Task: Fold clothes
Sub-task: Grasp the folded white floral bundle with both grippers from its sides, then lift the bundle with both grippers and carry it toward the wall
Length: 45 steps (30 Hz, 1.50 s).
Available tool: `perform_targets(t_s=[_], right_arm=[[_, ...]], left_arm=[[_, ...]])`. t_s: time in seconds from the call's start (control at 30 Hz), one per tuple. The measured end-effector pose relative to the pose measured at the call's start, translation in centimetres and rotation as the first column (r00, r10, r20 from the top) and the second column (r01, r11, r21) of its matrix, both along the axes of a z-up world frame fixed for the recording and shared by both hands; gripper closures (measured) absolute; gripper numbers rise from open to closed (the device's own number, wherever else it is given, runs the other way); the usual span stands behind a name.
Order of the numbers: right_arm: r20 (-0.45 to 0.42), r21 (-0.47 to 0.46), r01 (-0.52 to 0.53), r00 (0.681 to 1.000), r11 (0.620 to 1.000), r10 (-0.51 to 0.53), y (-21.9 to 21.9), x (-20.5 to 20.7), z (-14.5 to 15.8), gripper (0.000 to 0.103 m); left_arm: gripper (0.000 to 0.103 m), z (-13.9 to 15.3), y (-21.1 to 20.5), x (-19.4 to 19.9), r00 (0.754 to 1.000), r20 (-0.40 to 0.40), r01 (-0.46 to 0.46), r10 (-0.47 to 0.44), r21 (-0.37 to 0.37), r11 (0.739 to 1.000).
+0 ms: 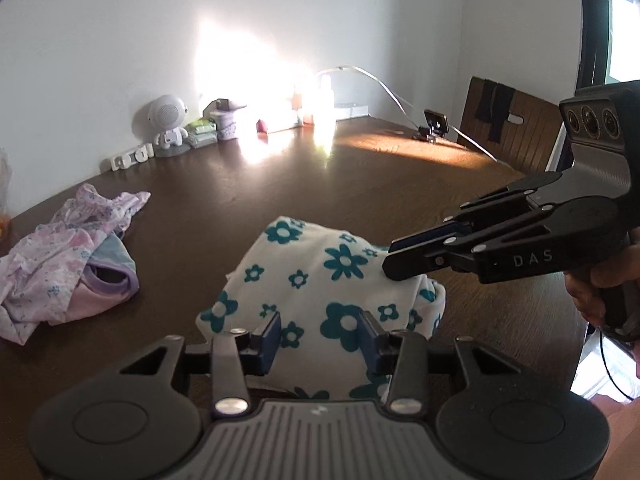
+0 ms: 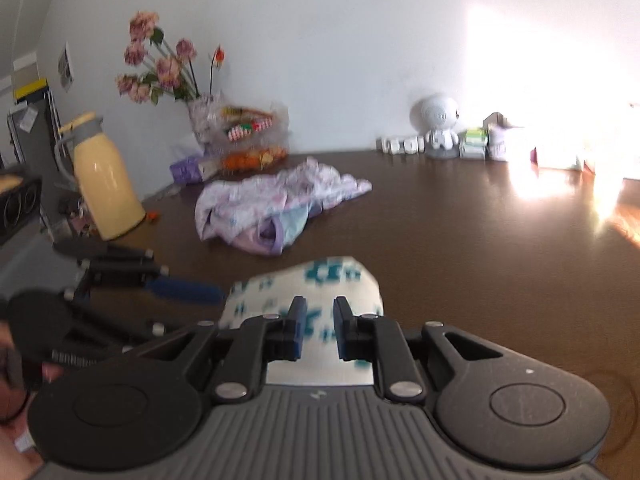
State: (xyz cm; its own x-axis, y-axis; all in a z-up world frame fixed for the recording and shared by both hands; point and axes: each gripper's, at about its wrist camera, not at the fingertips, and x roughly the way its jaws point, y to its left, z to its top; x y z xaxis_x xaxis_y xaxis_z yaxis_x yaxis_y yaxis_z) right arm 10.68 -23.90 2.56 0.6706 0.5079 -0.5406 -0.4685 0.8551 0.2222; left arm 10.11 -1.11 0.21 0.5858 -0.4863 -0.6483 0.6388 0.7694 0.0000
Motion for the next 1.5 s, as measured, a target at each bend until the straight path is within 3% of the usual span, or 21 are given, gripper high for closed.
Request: perform_targets(t_s=[0.1,0.2,0.27,0.3,0.37,0.4,0.43,0.5,0.57,0.77,0.9,1.13,1.33,1.5], right_arm=[[-0.031,-0.025,0.007,0.999,1.000,-0.008,0.7,-0.3,-2.1,0.088],[-0.003,-0.061,0.010,1.000,0.998,-0.010,1.2,-0.8,-2.8,0.088],[-0.004,-0.060,0.011,1.000,0.998,-0.011,1.1,-0.9,-2.5,0.088],[-0.005,-0.050,0.013,1.000,0.999,-0.013,0.9,-1.1,-2.2,0.085],[0.002,-0.022,0.023,1.000,0.999,-0.023,0.4,-1.7,-1.4,0.059],[0.013,-0.006,0.033,0.999,0.999,-0.033,0.1,-2.2,-0.8,0.036],[0.026,0.009,0.044,0.999,0.999,-0.044,-0.2,-2.8,-0.3,0.023],[0.037,0.052,0.052,0.998,0.997,-0.054,-0.9,-3.8,0.7,0.017],[0.017,0.108,0.075,0.997,0.991,-0.077,-1.7,-4.5,1.2,0.002],[-0.130,0.256,0.157,0.983,0.954,-0.127,-3.9,-4.8,-0.2,0.000],[-0.224,0.287,0.221,0.962,0.932,-0.159,-4.1,-4.5,-2.1,0.000],[-0.330,0.368,0.280,0.931,0.887,-0.157,-3.7,-3.3,-4.0,0.000],[-0.376,0.385,0.328,0.909,0.863,-0.178,-3.2,-2.6,-4.9,0.000],[-0.424,0.384,0.374,0.884,0.844,-0.199,-3.1,-1.7,-5.8,0.000]], left_arm=[[0.063,-1.2,-0.4,0.1,1.000,-0.007,0.001,-0.001,0.020,1.000],[0.062,-1.0,-0.3,0.1,1.000,-0.008,0.001,-0.001,0.020,1.000],[0.058,-0.4,-0.1,-0.2,1.000,0.003,0.001,-0.001,0.020,1.000],[0.051,0.0,0.2,-0.4,1.000,0.011,-0.005,0.005,0.013,1.000],[0.031,0.9,0.9,-0.9,0.999,0.032,-0.031,0.031,-0.007,1.000],[0.020,1.4,1.4,-1.4,0.997,0.053,-0.046,0.047,-0.018,0.999],[0.015,1.8,1.8,-1.7,0.996,0.068,-0.056,0.058,-0.031,0.998],[0.009,2.7,2.7,-2.2,0.994,0.079,-0.076,0.081,-0.070,0.995],[0.004,3.4,3.5,-2.4,0.990,0.086,-0.104,0.112,-0.095,0.990],[0.000,3.8,4.5,-2.6,0.983,0.081,-0.151,0.162,-0.128,0.980],[0.000,3.3,4.7,-1.3,0.984,0.037,-0.170,0.175,-0.120,0.978],[0.000,2.3,4.0,6.5,0.974,-0.107,-0.212,0.200,-0.115,0.971],[0.000,0.7,2.4,10.4,0.973,-0.185,-0.155,0.137,-0.086,0.984],[0.000,-0.8,2.2,12.1,0.964,-0.248,-0.125,0.092,-0.120,0.985]])
